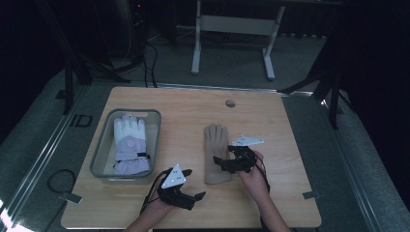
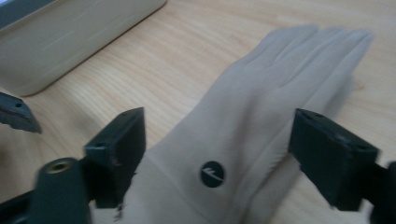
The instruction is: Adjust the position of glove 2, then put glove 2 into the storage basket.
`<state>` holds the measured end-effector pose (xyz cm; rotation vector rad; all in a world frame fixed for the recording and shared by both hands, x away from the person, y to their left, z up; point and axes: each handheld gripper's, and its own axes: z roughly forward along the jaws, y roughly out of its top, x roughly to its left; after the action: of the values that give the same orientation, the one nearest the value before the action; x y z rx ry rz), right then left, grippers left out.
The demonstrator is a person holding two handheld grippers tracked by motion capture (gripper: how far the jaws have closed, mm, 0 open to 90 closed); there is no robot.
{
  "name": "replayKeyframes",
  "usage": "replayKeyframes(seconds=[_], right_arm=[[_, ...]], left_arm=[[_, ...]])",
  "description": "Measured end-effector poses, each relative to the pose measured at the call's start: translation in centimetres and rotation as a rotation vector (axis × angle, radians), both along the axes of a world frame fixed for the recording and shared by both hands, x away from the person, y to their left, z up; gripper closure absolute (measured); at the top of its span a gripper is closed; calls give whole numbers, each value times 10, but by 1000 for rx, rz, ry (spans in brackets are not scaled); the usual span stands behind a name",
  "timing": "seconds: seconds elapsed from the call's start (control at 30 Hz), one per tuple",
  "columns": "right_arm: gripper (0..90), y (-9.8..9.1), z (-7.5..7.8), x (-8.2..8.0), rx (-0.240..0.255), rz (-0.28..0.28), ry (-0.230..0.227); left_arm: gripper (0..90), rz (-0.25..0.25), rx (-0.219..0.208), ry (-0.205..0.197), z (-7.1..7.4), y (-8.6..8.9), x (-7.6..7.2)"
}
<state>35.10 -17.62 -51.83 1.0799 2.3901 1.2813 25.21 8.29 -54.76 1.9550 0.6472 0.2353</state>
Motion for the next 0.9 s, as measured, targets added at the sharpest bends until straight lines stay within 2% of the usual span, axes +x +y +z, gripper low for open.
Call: replayKeyframes(seconds=[0.07,0.23,0.3,0.4,0.57,0.73,0.9], right_arm=[[170,-5,-1,1,1,15,10],[137,-19,-1,4,-2,-4,54],[135,-22,0,5,-15,-27,42],[125,-28,1,6,11,-22,36],[159,-33,5,14,-4,-10,29],[220,-37,14,30,16,-15,16],[263,-33,22,49,25,-20,2]], left_arm=[[90,-1,-2,9,-1,0,1],[89,-3,12,29,-3,-4,4],[89,-5,43,23,-3,-6,5],[90,-19,54,19,-3,-9,6],[101,-44,84,17,-1,-12,12],[137,-69,84,1,1,-17,19],[153,-145,96,-7,5,-26,31]])
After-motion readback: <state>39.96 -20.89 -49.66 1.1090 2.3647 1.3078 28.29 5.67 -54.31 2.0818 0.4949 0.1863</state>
